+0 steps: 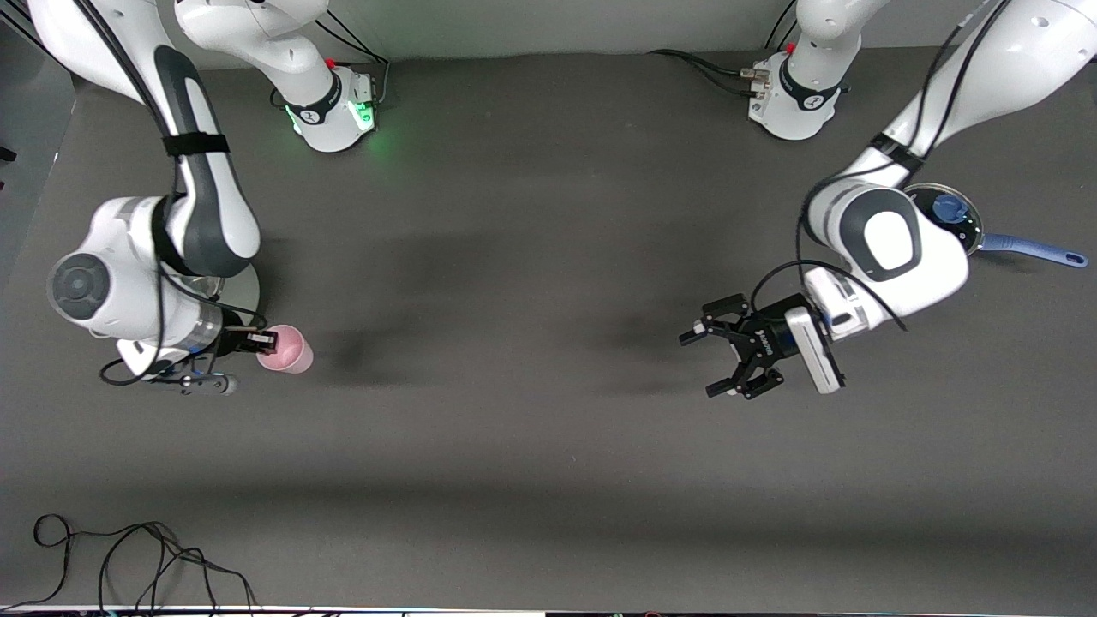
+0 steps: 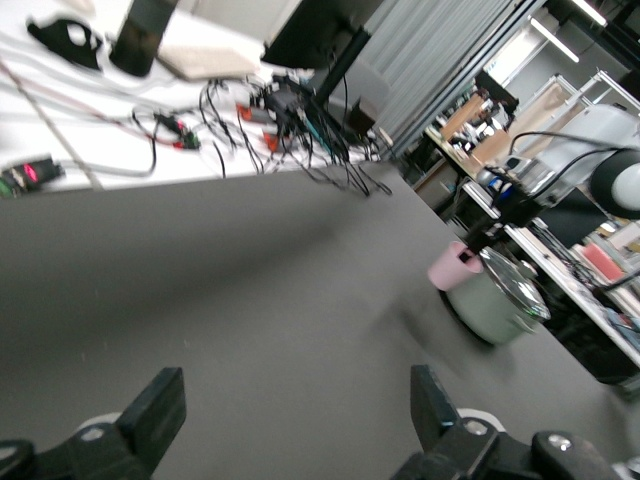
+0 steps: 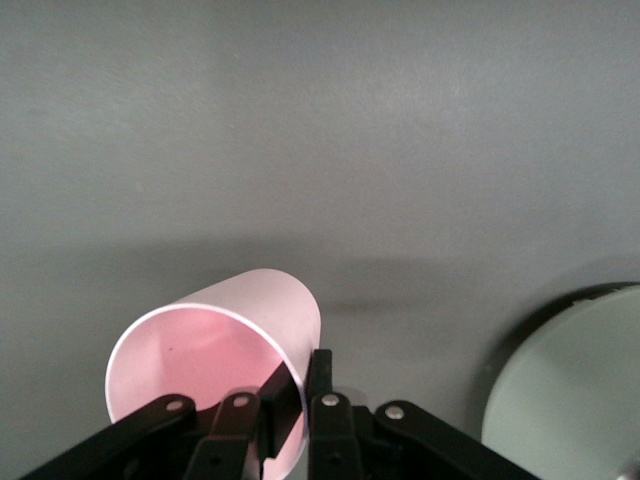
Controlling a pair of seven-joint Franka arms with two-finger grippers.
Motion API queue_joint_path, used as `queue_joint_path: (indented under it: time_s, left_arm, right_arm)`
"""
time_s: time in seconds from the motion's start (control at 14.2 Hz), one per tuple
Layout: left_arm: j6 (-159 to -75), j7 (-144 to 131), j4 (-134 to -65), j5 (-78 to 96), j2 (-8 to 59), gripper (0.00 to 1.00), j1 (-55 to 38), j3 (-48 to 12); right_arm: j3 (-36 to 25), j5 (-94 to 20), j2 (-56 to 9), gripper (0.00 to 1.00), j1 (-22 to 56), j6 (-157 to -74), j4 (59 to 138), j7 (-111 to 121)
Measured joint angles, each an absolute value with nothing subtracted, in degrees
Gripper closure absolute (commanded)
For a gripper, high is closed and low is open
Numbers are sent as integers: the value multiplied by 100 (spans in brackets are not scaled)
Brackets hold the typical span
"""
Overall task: Transfer pink cup from left to right arm
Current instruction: 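Lower the pink cup with the right gripper while the left gripper withdraws, then release the pink cup on the table beside the steel pot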
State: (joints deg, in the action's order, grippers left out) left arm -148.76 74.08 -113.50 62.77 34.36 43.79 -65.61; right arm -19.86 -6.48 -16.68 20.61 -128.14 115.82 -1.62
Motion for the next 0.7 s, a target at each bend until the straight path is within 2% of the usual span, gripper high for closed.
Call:
queue_joint_path:
  time_s: [0.35,0.42,0.49,0.56,0.7]
  left_arm:
    - [-13147,4381,-11056,4042,2793,0,5061,-6612]
    - [-12663,3761,-10914,3505,2585,0,5163,-6619]
    - [-12104,3162,-10718,2910,2393,0,5238,-6621]
    - [-11483,2580,-10460,2268,2236,0,5283,-6623]
    - [-10371,1613,-9878,1032,2064,0,5302,-6625]
  right_arm:
    - [-1978,-648,-1855,100,2063,-14194,12510,-112]
    - [-1977,-648,-1907,92,2063,-14297,12561,-110]
    - [-1977,-648,-1936,40,2063,-14331,12574,-108]
    - [-1977,-648,-1938,3,2063,-14344,12570,-102]
    - [-1976,-648,-1898,0,2070,-14353,12555,-89]
